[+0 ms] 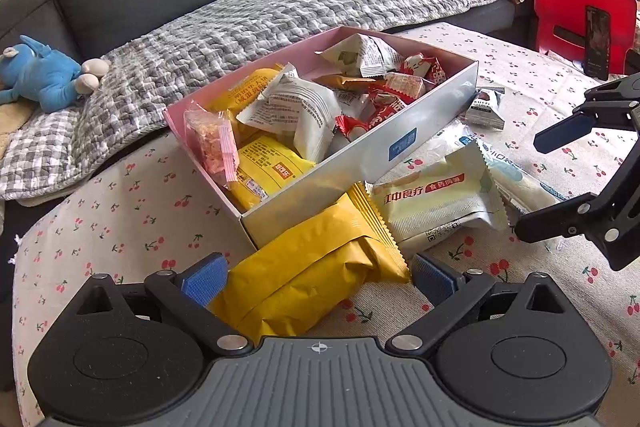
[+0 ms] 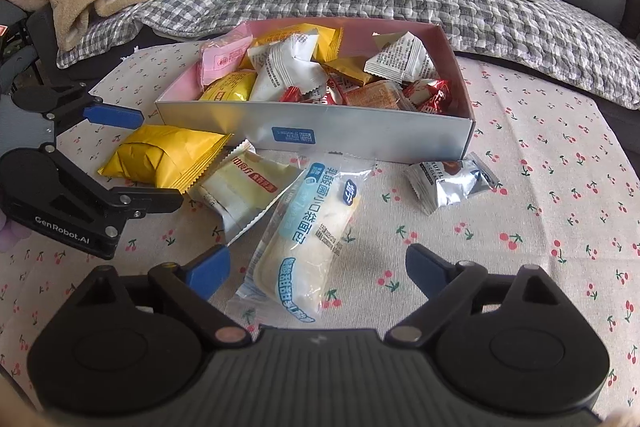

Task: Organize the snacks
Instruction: 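Grasp the yellow pack with the left gripper while the right grasps the white-blue bread pack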

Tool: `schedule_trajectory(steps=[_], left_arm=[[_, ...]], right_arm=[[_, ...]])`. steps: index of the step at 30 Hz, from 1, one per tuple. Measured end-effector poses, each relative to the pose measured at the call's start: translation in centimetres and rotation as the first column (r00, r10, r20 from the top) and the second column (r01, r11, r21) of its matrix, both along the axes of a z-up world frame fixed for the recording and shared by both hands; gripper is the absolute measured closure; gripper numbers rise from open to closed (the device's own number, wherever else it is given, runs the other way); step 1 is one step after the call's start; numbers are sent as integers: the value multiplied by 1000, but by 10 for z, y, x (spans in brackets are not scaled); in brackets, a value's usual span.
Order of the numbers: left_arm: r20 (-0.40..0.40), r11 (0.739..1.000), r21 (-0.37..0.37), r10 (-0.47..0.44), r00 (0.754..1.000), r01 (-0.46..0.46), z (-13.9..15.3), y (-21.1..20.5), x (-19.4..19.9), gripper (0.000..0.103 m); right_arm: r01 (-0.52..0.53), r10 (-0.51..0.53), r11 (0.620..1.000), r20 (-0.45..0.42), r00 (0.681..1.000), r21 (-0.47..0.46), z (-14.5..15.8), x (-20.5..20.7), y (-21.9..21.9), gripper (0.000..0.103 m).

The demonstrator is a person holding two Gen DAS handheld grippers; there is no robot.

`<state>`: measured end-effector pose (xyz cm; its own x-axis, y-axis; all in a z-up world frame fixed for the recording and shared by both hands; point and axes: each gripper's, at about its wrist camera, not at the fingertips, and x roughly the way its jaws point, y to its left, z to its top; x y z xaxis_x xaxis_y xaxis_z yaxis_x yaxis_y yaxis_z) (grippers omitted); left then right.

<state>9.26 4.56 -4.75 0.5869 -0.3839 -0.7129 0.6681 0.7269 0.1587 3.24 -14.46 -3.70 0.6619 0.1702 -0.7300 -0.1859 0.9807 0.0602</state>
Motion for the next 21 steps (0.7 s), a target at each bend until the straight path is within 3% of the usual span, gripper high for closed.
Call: schedule_trajectory(steps=[8, 16, 21], left_arm=[[-100, 995, -45, -88, 991, 84, 9, -4, -17, 4], [-195, 977, -113, -198, 961, 179, 19, -6, -43, 4], [-125, 977, -92, -204, 971, 193, 30, -11, -53, 4]], right_arm=[[49, -50, 998, -26, 998, -31, 0, 4, -10, 24], [131, -132, 991, -56, 990, -25, 1, 5, -32, 26], [124, -124, 992, -58, 991, 2, 5, 0, -32, 26]])
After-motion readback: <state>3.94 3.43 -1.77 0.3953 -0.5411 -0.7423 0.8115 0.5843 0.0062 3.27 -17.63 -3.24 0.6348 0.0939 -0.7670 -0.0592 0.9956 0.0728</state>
